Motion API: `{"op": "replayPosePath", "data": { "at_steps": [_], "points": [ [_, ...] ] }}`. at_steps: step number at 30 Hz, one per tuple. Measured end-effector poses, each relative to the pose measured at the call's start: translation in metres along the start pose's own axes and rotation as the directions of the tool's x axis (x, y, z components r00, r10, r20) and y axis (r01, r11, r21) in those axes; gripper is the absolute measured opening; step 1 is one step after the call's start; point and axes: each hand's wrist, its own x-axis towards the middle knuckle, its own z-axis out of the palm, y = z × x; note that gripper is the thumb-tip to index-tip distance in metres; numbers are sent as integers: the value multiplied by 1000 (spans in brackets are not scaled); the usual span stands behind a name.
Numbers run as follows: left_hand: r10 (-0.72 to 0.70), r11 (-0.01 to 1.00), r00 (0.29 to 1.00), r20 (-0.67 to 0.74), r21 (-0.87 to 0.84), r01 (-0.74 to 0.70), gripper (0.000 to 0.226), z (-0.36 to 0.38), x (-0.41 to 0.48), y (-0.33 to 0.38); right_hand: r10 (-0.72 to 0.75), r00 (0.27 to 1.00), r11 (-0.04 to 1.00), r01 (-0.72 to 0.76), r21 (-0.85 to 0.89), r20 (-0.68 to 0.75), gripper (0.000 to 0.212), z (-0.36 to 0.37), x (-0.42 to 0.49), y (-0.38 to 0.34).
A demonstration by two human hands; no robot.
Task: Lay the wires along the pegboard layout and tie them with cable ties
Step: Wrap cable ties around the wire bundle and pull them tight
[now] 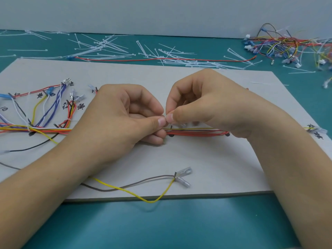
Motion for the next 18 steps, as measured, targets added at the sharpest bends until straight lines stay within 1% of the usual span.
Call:
{"op": "replayPosePath", "data": {
  "at_steps": [4, 9, 13, 18],
  "points": [
    [0, 1000, 1000, -5, -5, 0, 12, 1, 0, -1, -1, 1000, 999, 1, -34, -7, 11, 1, -1, -2],
    [-6, 1000, 1000, 5, -10, 6, 11, 1, -1, 0, -3, 1000, 1000, 3, -19, -24, 14, 2, -1, -3],
    [-4, 1000, 1000, 6, -15, 4, 21, 2, -1, 0, 0, 999, 999, -2, -33, -40, 14, 3, -1, -3],
    [18, 1000, 1000, -7, 7, -18, 21, 3, 0, -2, 4, 999, 999, -6, -44, -53, 14, 5, 0, -2]
  ]
}}
